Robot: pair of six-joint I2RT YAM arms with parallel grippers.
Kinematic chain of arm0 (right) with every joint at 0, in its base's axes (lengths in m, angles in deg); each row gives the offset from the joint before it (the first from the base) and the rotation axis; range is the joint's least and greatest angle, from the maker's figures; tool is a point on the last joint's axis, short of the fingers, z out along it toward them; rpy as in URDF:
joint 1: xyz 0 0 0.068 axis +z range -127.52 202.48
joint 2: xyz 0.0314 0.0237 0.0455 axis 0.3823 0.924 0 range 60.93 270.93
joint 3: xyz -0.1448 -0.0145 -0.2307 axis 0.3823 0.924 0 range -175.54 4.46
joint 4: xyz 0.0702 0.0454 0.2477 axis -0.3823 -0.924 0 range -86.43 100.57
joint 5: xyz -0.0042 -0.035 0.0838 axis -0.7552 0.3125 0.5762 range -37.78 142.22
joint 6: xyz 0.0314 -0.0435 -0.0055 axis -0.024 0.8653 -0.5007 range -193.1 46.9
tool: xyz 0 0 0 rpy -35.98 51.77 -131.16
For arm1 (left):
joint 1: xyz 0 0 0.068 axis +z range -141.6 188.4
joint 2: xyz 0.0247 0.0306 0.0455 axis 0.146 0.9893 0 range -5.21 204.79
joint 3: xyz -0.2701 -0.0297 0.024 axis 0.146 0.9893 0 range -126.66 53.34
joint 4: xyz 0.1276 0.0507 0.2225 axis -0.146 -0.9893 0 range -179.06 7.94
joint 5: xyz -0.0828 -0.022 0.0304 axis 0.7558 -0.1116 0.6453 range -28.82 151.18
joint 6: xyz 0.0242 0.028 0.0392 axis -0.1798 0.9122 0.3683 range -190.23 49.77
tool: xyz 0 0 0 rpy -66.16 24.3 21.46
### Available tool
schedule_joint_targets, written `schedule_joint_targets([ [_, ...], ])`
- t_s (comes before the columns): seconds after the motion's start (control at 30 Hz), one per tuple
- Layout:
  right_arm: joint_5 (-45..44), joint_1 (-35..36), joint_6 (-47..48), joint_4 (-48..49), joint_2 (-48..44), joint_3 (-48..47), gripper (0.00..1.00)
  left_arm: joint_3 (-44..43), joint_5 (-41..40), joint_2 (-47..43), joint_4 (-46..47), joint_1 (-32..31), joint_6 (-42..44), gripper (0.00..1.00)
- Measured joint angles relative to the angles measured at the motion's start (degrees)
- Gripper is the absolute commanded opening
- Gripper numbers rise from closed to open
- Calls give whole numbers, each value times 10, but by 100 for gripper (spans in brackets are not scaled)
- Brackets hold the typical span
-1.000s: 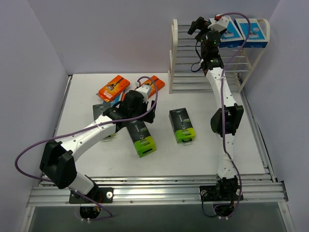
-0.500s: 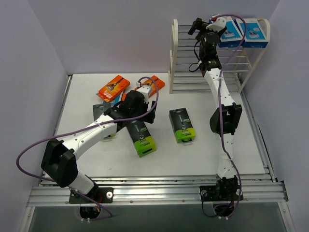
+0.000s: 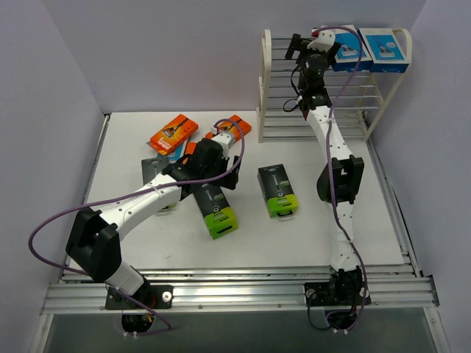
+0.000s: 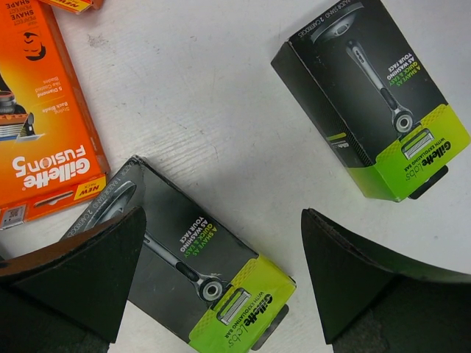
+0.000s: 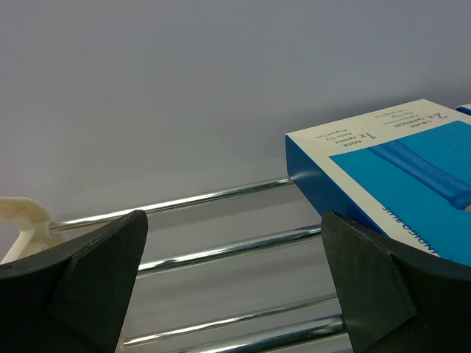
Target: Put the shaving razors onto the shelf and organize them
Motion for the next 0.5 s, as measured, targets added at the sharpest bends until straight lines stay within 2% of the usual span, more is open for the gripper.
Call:
schedule_joint_targets([
  [0.2,-3,2,12,5,0,3,100,0,2,2,-2,0,0,95],
  [0.5,24,2,3,70,-10,49,100,-6,2,2,-3,-1,0,95],
])
